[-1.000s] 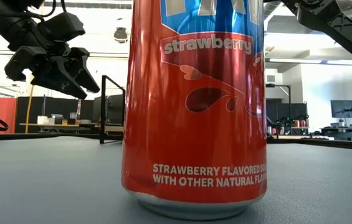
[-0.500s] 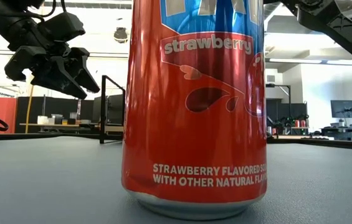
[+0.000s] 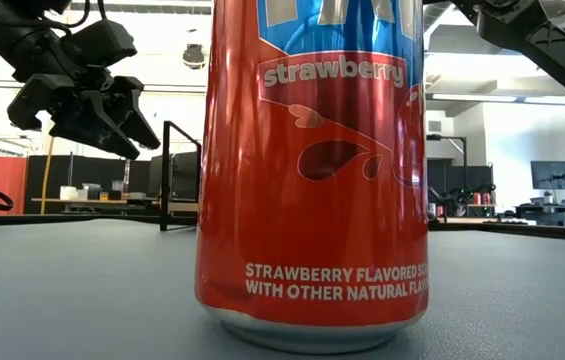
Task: Place canned beverage on shelf
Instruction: Put the top blue soda can on the shelf aligned with the other blue soda can
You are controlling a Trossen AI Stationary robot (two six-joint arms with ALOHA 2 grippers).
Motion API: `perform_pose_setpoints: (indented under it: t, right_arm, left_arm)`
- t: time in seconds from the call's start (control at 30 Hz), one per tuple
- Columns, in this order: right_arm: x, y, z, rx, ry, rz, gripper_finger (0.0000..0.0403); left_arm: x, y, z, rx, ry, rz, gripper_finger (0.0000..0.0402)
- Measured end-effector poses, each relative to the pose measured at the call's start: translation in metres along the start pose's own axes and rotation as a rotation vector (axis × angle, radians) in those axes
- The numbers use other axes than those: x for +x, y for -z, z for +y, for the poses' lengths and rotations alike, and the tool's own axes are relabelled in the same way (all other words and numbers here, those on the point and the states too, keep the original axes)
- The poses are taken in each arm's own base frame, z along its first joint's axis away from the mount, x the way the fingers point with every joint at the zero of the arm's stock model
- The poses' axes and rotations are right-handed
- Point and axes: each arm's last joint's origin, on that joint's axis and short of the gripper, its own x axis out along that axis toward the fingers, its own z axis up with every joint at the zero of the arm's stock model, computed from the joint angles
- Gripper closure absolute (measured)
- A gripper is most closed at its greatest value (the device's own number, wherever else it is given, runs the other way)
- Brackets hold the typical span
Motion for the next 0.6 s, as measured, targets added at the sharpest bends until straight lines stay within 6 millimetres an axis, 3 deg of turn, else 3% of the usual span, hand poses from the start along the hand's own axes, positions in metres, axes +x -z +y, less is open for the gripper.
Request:
perform_pose_setpoints:
  t: [0.33,0.6]
  right_arm:
    - [0.0,-0.0009,-0.0002,0.184,-0.002,-0.009,0.0121]
    - [-0.0002,-0.001,0.0021,0.205,-0.005,-0.013,0.0121]
  left_arm:
    - [0.0,0.0,0.0,0.0,0.0,0.0,0.012]
    - [0.0,0.0,0.0,0.0,0.0,0.0,0.012]
